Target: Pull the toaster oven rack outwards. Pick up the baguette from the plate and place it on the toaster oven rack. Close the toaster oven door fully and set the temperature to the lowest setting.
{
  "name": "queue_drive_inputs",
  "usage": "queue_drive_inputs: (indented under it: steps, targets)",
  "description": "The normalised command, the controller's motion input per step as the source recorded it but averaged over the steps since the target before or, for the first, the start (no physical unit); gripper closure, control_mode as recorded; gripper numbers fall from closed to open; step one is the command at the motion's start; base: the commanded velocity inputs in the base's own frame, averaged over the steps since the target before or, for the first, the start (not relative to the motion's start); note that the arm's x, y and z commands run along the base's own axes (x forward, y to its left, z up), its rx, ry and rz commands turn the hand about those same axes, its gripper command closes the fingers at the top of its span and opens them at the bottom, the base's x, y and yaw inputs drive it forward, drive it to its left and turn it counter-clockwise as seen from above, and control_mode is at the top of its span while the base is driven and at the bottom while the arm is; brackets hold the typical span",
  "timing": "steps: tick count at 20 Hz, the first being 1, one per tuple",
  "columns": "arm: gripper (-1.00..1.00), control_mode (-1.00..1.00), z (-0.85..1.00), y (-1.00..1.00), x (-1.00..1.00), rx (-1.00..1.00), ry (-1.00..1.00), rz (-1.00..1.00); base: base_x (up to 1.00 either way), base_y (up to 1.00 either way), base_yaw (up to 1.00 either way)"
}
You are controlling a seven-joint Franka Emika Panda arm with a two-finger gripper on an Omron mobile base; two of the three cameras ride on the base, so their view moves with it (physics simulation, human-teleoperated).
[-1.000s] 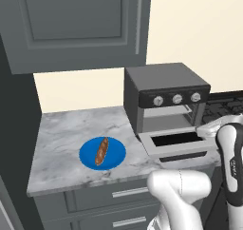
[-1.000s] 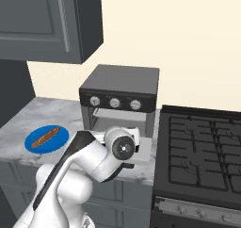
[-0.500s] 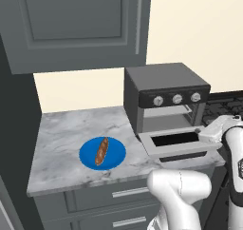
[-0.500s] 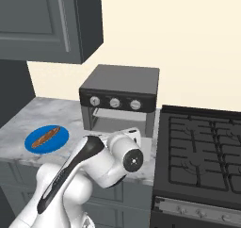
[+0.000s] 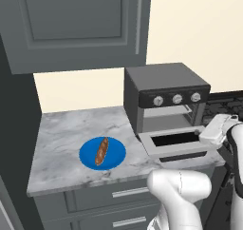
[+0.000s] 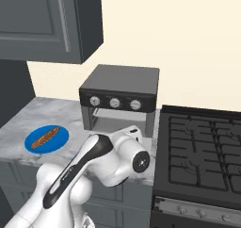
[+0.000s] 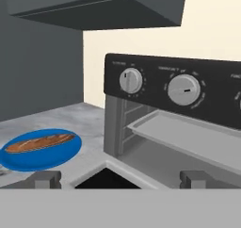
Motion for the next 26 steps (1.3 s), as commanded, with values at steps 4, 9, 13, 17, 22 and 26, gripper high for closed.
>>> queue_drive_inputs:
  steps: [4, 9, 13, 17, 22, 26]
  targets:
    - [-1.00, -1.00, 0.00, 0.03, 0.22, 0.00, 0.00, 0.03, 0.00, 0.00, 0.00]
    - [-1.00, -1.00, 0.00, 0.07, 0.22, 0.00, 0.00, 0.00, 0.00, 0.00, 0.00]
    - [-1.00, -1.00, 0.00, 0.10, 0.07, 0.00, -0.08, 0.00, 0.00, 0.00, 0.00]
    - [-1.00, -1.00, 0.02, 0.18, 0.03, 0.00, -0.07, 0.00, 0.00, 0.00, 0.00]
    - [-1.00, -1.00, 0.08, 0.26, 0.04, 0.00, -0.01, 0.00, 0.00, 0.00, 0.00]
    - [-1.00, -1.00, 0.02, 0.23, 0.14, 0.00, 0.00, 0.00, 0.00, 0.00, 0.00]
